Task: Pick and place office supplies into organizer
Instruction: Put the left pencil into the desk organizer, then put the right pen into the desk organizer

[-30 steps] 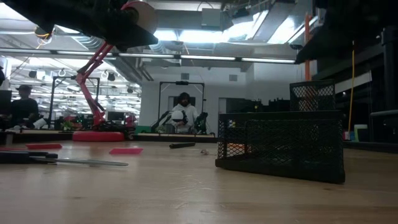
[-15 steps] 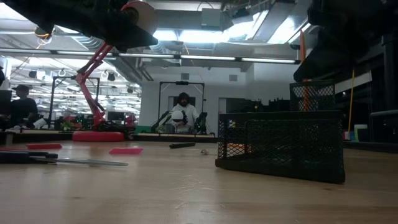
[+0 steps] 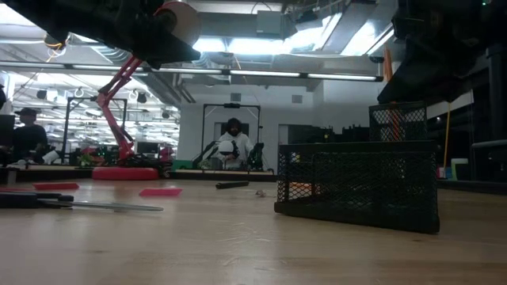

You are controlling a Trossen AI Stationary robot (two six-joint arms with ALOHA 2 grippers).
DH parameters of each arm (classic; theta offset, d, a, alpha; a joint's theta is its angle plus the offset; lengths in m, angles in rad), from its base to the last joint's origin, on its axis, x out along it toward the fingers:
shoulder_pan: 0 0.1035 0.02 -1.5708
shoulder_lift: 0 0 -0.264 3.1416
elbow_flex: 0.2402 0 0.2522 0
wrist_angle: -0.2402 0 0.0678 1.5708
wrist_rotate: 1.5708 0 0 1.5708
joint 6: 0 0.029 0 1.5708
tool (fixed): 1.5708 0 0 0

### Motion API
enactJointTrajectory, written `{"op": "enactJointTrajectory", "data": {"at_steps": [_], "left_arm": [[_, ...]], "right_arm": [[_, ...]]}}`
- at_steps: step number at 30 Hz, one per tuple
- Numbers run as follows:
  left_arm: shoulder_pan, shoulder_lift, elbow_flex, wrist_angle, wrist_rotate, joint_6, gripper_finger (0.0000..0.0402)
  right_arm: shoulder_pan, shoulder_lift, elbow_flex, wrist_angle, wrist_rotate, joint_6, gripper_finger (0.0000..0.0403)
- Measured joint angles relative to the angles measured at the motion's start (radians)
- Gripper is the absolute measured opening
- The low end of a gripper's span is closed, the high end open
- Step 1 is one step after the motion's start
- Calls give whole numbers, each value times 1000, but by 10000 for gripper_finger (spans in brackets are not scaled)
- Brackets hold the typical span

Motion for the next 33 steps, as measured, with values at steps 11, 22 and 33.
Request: {"op": "enactJointTrajectory", "data": {"at_steps": [11, 22, 33], "left_arm": [[0, 0, 0, 0, 0, 0, 3], [0, 0, 0, 0, 0, -2, 3], [0, 0, 0, 0, 0, -1, 5]], "right_arm": [[0, -1, 0, -5, 44, -27, 138], [1, -5, 84, -2, 240, -263, 145], [-1, -6, 67, 42, 355, -403, 103]]}}
